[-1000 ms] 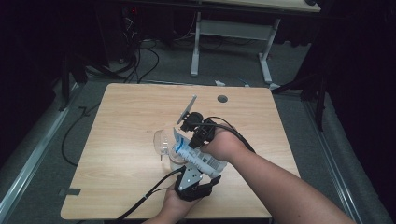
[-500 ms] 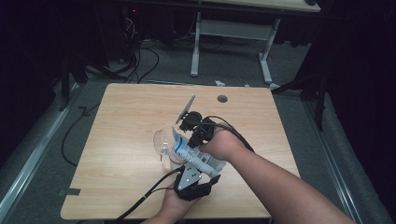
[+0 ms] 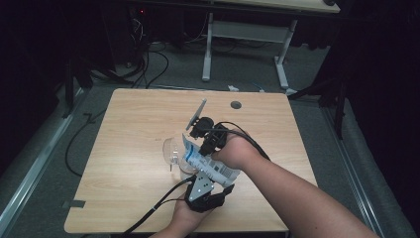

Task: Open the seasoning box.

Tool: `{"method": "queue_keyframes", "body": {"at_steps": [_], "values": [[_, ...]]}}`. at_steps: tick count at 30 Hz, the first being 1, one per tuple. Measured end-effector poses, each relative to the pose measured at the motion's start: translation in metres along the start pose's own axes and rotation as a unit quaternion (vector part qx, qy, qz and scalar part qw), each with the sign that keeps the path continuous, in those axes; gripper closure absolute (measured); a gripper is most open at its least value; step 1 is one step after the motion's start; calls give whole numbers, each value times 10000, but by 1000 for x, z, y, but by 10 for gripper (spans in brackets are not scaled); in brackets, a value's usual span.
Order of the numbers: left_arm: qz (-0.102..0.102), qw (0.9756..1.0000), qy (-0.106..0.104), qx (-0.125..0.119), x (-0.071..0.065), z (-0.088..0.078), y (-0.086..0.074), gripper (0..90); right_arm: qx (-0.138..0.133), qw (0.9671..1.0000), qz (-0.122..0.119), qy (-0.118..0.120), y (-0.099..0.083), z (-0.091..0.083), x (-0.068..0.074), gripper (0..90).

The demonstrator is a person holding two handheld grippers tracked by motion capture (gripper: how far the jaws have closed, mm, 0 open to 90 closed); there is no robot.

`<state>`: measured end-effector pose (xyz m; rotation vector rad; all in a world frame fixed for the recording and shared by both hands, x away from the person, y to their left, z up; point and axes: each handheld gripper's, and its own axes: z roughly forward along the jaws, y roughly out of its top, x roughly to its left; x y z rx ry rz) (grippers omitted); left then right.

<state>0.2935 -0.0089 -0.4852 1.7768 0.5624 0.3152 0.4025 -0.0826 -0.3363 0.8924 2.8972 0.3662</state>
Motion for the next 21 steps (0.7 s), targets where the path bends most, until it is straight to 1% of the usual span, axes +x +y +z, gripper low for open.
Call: {"method": "queue_keyframes", "body": {"at_steps": [7, 8, 9, 10, 15, 17, 21], "values": [[-25, 10000, 7, -12, 0, -1, 0, 509, 51, 10000, -17, -34, 2, 1, 2, 899], [-27, 10000, -4, -31, 0, -1, 0, 509, 34, 10000, -58, -34, 2, 1, 2, 899], [-25, 10000, -9, -48, 0, -1, 1, 509, 64, 10000, -20, -50, 2, 0, 2, 899], [-26, 10000, -11, -50, 0, -1, 1, 509, 23, 10000, -24, -23, 2, 0, 1, 899], [-16, 10000, -6, -41, 0, -1, 1, 509, 0, 10000, -26, -17, 2, -1, 1, 898], [-18, 10000, -10, -36, 0, -1, 1, 509, 31, 10000, -15, -20, 2, -2, 1, 899], [-18, 10000, -14, -38, -1, 0, 2, 509, -16, 10000, -16, -2, 1, -2, -1, 899]]}}
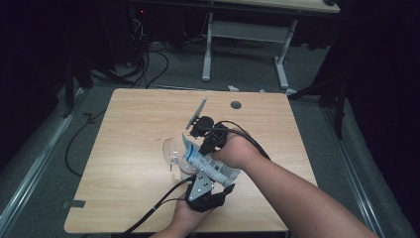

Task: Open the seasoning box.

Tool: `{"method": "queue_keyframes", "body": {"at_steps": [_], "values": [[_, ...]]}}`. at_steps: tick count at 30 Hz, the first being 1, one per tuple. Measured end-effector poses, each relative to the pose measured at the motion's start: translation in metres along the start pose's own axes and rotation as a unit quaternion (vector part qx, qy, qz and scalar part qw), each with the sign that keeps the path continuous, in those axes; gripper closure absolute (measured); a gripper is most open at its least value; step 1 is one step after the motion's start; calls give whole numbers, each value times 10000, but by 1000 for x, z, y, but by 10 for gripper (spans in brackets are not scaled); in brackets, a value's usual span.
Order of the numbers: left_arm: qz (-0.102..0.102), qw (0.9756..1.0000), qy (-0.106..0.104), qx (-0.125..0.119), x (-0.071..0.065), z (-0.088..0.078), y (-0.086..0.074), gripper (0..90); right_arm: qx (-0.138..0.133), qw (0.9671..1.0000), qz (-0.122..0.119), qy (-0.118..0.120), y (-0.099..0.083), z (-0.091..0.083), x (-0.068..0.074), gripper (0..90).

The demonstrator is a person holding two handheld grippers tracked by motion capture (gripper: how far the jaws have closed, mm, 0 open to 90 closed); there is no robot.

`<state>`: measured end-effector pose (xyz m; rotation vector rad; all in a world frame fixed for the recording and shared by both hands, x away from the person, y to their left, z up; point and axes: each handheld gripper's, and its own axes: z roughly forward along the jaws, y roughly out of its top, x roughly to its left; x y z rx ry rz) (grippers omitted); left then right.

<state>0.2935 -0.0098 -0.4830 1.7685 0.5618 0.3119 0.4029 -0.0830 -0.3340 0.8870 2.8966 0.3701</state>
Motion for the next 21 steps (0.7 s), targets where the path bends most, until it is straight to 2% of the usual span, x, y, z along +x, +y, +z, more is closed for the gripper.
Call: {"method": "queue_keyframes", "body": {"at_steps": [21], "values": [[-50, 10000, -22, -19, 3, 2, 5, 511, -14, 10000, 83, -32, 3, -1, -4, 899]]}}
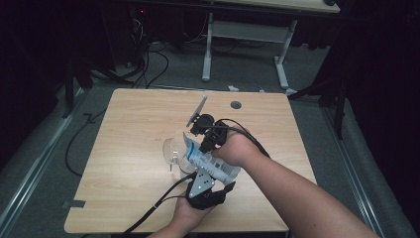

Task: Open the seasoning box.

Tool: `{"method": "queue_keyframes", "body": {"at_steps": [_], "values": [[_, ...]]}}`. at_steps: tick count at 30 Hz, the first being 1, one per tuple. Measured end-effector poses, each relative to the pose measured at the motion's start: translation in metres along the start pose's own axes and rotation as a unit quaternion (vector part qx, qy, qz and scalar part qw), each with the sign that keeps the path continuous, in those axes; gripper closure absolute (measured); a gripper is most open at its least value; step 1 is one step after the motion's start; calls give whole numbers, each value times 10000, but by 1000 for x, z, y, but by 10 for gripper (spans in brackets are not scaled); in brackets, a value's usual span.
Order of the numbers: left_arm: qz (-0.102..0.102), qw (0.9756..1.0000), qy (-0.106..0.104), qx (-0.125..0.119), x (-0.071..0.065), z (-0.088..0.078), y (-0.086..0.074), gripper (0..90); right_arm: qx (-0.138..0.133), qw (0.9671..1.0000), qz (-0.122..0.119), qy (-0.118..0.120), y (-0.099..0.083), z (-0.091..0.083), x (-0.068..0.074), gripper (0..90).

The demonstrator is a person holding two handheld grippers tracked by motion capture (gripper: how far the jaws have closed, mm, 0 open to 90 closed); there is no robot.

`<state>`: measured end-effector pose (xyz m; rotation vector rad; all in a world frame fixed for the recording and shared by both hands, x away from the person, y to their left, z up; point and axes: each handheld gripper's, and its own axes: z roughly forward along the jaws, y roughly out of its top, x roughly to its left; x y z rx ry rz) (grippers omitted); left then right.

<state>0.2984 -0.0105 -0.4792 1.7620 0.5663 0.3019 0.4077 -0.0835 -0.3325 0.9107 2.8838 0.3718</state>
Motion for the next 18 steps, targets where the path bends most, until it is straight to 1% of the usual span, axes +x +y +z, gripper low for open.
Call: {"method": "queue_keyframes", "body": {"at_steps": [10, 15, 18], "values": [[-11, 10000, -4, -26, 0, 0, 2, 512, -26, 10000, -29, -38, 0, -1, -1, 899], [-22, 10000, -1, -47, 0, -1, 2, 512, -44, 10000, -22, -22, 0, -1, -1, 899], [-26, 10000, -4, -55, 0, -1, 2, 512, -63, 10000, -58, -18, 1, -1, -1, 899]]}}
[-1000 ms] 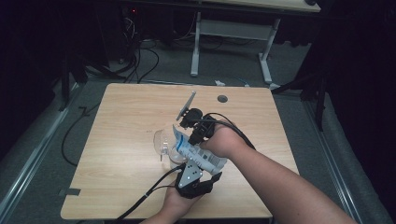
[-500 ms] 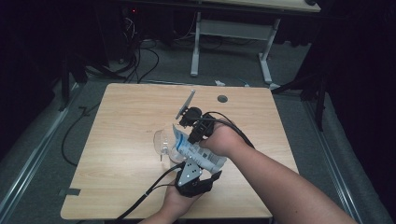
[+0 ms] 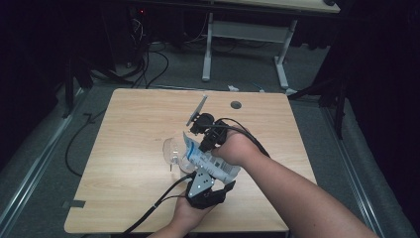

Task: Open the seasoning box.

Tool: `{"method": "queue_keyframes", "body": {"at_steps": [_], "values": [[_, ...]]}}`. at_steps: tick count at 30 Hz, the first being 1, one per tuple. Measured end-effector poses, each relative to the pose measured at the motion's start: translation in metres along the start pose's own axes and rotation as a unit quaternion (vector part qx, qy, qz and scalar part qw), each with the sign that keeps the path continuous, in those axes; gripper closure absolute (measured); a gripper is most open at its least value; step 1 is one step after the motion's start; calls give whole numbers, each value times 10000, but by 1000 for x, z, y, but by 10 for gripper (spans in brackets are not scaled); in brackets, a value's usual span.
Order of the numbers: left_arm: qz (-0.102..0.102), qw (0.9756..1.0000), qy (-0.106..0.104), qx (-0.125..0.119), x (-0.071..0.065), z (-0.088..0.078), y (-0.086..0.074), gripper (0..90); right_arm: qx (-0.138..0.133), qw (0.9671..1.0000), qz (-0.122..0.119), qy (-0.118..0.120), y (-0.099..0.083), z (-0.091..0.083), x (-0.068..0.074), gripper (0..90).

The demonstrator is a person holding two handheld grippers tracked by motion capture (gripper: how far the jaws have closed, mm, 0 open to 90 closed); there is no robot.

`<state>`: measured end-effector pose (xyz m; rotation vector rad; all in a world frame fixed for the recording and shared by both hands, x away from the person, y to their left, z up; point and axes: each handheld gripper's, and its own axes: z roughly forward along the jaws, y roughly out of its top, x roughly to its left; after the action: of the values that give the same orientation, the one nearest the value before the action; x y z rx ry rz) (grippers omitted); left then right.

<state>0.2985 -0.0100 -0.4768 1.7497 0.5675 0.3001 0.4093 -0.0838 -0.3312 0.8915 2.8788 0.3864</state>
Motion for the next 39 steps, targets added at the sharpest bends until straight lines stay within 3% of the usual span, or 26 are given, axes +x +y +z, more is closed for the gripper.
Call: {"method": "queue_keyframes", "body": {"at_steps": [39], "values": [[-38, 10000, 16, -37, 2, -2, 0, 513, 64, 10000, 2, 45, 6, 4, 1, 899]]}}
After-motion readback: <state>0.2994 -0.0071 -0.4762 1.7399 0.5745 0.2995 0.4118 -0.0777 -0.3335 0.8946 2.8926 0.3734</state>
